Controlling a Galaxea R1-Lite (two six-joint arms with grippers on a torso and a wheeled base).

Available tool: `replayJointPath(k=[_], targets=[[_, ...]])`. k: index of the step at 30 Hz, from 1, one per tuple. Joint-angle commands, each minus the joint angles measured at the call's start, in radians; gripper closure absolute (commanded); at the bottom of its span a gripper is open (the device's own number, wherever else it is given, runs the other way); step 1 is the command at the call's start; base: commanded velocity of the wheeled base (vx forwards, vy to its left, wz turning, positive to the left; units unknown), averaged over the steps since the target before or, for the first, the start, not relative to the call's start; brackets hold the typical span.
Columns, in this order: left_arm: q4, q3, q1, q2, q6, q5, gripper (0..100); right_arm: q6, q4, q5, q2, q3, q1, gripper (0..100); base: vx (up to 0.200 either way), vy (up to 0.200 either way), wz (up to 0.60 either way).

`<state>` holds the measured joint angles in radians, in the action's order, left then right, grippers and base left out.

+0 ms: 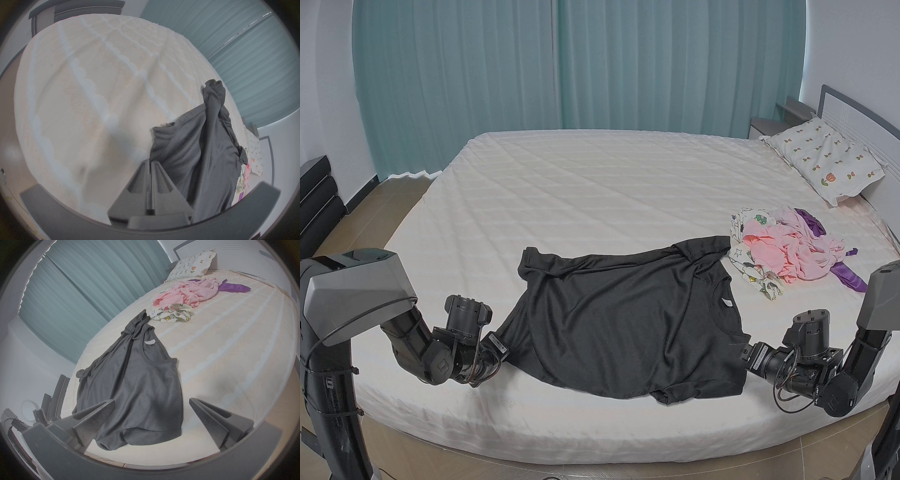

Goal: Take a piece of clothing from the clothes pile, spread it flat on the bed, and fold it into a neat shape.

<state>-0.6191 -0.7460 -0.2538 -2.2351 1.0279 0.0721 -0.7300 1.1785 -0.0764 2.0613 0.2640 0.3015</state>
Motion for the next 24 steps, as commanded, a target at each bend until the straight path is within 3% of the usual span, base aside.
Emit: replayJointPath(k=[1,8,14,24], targets=[[0.007,0.108,-0.004,0.112,-0.014,-0.002,100,0.007,0.010,0.003,0.033,-0.022,0.001,0,0.000,0.000,0.00],[0.006,0.287,0.001,0.249,-0.111,-0.048,100,0.060,0.013,0.006,0.102,-0.037,-0.005,0,0.000,0.000,0.00],[0.052,0.295,0.021,0.305,-0.150,-0.046,100,0.038,0.049,0.081,0.115,0.000,-0.027,0,0.000,0.000,0.00],[0.059,0.287,0.048,0.316,-0.157,-0.052,100,0.034,0.079,0.113,0.203,0.044,-0.047,0,0.000,0.000,0.00]])
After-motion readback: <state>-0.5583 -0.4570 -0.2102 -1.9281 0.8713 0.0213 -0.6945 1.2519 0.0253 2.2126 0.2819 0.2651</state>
